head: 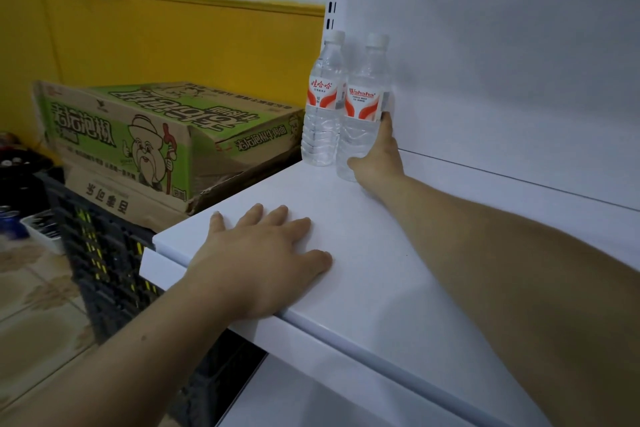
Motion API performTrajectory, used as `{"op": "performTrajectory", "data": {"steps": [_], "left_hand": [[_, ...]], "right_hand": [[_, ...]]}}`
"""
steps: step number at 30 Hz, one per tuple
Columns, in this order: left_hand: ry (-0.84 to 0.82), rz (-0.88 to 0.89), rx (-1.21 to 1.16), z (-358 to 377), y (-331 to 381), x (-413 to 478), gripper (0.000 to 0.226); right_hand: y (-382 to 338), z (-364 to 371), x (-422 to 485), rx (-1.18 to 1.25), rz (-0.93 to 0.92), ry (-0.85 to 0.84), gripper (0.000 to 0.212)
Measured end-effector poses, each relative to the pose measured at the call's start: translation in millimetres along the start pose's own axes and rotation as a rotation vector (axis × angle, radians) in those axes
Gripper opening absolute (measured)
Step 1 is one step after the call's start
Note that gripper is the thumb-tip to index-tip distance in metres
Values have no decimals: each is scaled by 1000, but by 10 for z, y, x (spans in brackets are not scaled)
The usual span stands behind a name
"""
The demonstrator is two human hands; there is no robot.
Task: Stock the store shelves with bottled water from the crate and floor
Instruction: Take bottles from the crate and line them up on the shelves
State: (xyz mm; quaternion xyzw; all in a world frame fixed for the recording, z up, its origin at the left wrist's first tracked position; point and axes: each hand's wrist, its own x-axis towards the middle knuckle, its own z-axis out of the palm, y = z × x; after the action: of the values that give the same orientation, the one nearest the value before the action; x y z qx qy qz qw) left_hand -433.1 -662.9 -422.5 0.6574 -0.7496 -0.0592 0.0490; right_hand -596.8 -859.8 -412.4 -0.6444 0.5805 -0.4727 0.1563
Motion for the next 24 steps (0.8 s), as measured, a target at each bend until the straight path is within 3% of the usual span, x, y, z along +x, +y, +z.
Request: {"op": "performTrajectory", "data": {"steps": [14, 24], "left_hand": [[16, 1, -18, 21, -16, 4, 66], [34, 15, -19, 35, -30, 21, 66]], "right_hand": [[69, 49, 102, -166, 1, -20, 96], [104, 78, 74, -149, -42, 11, 95]]}}
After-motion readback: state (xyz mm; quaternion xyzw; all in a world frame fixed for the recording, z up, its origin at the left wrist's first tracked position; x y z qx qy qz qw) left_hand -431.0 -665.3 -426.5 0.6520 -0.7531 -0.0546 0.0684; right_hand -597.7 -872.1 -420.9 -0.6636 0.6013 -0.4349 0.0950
